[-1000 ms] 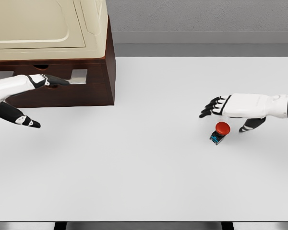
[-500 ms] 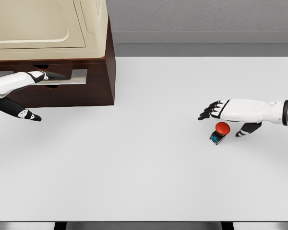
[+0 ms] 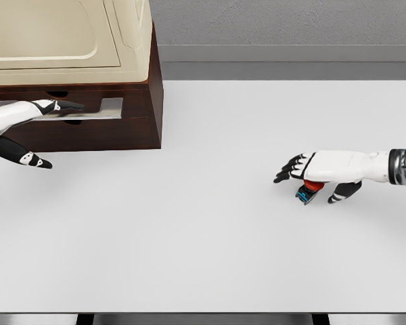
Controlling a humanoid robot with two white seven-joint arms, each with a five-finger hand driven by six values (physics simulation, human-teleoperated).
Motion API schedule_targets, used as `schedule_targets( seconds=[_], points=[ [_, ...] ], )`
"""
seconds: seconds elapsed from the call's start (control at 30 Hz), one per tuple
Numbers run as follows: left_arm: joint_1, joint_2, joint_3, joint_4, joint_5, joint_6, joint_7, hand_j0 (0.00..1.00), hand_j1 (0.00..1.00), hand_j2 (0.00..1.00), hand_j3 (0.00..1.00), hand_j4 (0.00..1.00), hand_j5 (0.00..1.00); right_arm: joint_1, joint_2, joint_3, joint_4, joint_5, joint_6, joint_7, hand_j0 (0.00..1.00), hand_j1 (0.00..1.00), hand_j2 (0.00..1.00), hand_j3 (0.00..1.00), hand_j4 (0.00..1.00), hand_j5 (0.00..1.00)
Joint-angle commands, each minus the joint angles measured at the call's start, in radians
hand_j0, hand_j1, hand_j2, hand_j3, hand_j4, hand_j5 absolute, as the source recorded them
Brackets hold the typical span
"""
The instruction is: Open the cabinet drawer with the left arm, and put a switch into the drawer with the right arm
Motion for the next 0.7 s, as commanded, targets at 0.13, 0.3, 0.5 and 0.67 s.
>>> schedule_targets(
  seconds=[0.13,0.3,0.5,0.67],
  points=[
    [0.0,-0.017,-0.005,0.038,0.006,0.002,-0.001,1.0,1.0,1.0,1.0,1.0,1.0,0.002,0.003,-0.002,0.003,-0.002,0.001,0.007,0.98,0.98,0.98,0.98,0.98,0.98],
    [0.0,-0.017,-0.005,0.053,0.007,0.002,0.001,1.0,1.0,1.0,1.0,1.0,1.0,0.003,0.01,-0.002,0.001,-0.002,0.001,0.033,0.9,0.9,0.9,0.9,0.9,0.9],
    [0.005,-0.014,-0.005,0.052,0.014,0.002,-0.002,1.0,1.0,1.0,1.0,1.0,1.0,0.003,0.01,-0.004,0.005,0.008,0.001,0.037,0.71,0.71,0.71,0.71,0.71,0.71],
    [0.009,-0.014,-0.007,0.052,0.014,0.002,-0.002,1.0,1.0,1.0,1.0,1.0,1.0,0.002,0.009,-0.013,0.02,0.009,0.001,0.037,0.71,0.71,0.71,0.71,0.71,0.71]
  ],
)
